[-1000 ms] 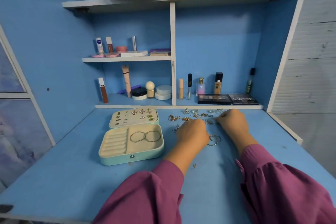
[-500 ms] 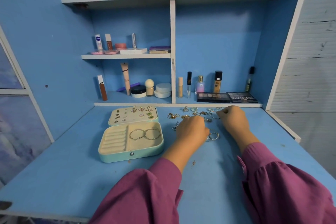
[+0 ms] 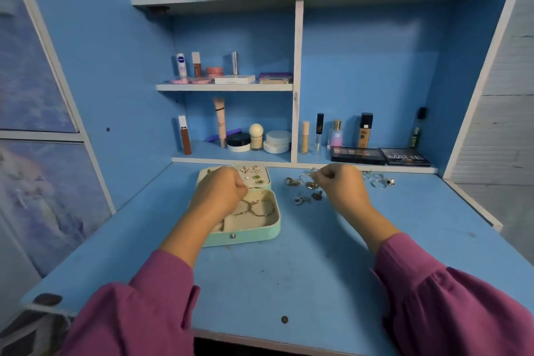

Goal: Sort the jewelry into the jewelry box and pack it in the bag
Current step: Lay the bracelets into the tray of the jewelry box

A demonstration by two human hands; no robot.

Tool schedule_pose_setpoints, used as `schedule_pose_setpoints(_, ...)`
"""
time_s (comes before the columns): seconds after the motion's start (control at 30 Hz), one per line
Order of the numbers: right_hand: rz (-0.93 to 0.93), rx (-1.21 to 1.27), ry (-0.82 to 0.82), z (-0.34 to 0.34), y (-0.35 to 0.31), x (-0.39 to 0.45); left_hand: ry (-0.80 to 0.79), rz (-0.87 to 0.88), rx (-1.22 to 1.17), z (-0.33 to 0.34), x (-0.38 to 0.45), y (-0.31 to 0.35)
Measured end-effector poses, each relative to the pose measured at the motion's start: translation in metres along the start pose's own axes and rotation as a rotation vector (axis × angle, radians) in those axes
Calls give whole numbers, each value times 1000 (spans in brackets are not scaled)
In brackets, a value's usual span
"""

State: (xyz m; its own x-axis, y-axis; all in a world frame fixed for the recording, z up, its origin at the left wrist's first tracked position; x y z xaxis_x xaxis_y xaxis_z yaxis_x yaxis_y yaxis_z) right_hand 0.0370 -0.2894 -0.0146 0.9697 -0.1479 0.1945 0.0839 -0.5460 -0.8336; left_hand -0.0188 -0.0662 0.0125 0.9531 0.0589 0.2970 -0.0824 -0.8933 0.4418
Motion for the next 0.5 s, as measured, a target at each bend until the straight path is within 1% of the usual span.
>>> schedule_pose_setpoints(0.1,-75,-43,-43,17,-18,-16,-17,-27,32,-5,-6,-21)
schedule_pose_setpoints(0.23,-156,-113,-97,38,-34,-33,-21,-10,49,-4,-12,-28)
schedule_pose_setpoints(0.37,-171,-173,-128,48,-40,-42,-20,42,115,0,-17,-22)
schedule_pose_setpoints(0.5,-190,-204,-133,51,-42,-46,-13,48,98,4,-22,-21)
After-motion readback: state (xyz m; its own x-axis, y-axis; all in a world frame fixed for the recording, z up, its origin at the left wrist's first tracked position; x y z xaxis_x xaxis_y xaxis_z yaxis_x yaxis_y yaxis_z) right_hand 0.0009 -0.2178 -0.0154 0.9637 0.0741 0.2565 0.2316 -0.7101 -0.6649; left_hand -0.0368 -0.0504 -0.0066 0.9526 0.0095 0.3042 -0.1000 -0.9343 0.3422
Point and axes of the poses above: each hand's wrist, its own x-axis towards the middle knuckle, its own z-axis out of the palm, y = z × x, the point moved 2 cm from there along x, towards the middle knuckle, and after that the axes turned 10 degrees about z, right-handed, at the moved point
